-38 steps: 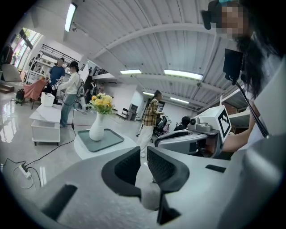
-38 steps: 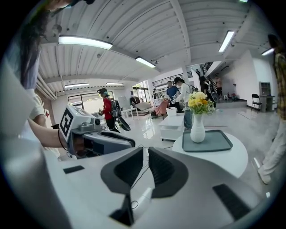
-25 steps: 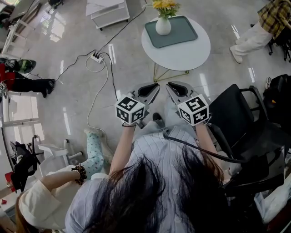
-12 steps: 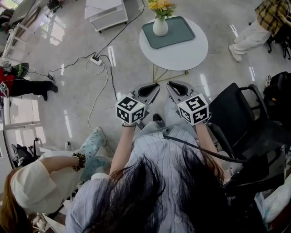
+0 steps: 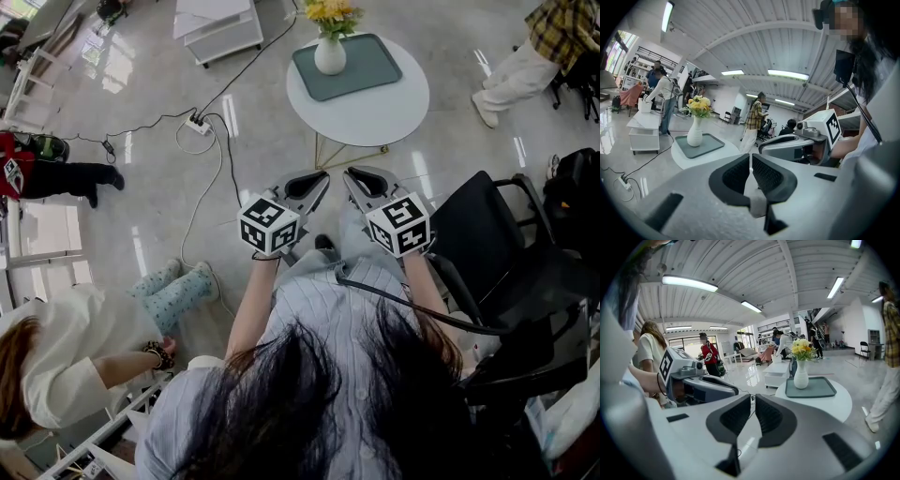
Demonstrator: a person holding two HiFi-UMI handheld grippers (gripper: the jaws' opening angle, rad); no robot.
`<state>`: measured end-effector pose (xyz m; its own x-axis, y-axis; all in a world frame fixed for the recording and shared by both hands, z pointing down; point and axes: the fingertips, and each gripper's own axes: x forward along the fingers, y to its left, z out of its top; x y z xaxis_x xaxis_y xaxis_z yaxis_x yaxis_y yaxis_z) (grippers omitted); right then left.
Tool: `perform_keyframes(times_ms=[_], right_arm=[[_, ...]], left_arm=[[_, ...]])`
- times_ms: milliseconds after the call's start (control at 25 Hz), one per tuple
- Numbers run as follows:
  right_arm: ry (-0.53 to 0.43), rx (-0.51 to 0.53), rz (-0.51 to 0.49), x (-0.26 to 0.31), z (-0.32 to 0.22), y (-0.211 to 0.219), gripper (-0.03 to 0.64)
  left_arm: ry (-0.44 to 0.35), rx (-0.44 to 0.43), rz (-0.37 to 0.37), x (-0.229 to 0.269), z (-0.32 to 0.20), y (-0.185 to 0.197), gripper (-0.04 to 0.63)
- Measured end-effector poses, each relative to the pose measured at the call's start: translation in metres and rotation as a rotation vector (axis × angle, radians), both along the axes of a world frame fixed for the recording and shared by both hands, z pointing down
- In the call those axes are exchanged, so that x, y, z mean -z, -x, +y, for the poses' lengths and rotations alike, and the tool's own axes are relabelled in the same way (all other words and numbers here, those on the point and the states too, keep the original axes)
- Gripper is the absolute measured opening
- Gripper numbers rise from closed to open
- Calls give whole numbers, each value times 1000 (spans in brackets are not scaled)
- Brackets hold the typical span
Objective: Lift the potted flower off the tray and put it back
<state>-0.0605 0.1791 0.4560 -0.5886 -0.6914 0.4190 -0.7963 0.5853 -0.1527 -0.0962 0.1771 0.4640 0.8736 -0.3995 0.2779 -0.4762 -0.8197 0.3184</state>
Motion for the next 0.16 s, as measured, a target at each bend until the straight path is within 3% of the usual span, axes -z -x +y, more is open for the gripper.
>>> perform_keyframes(times_ms=[160], right_arm=[[3, -5, 2, -1, -4, 1, 54]], left_arm=[[4, -7, -2, -1, -3, 1, 34]])
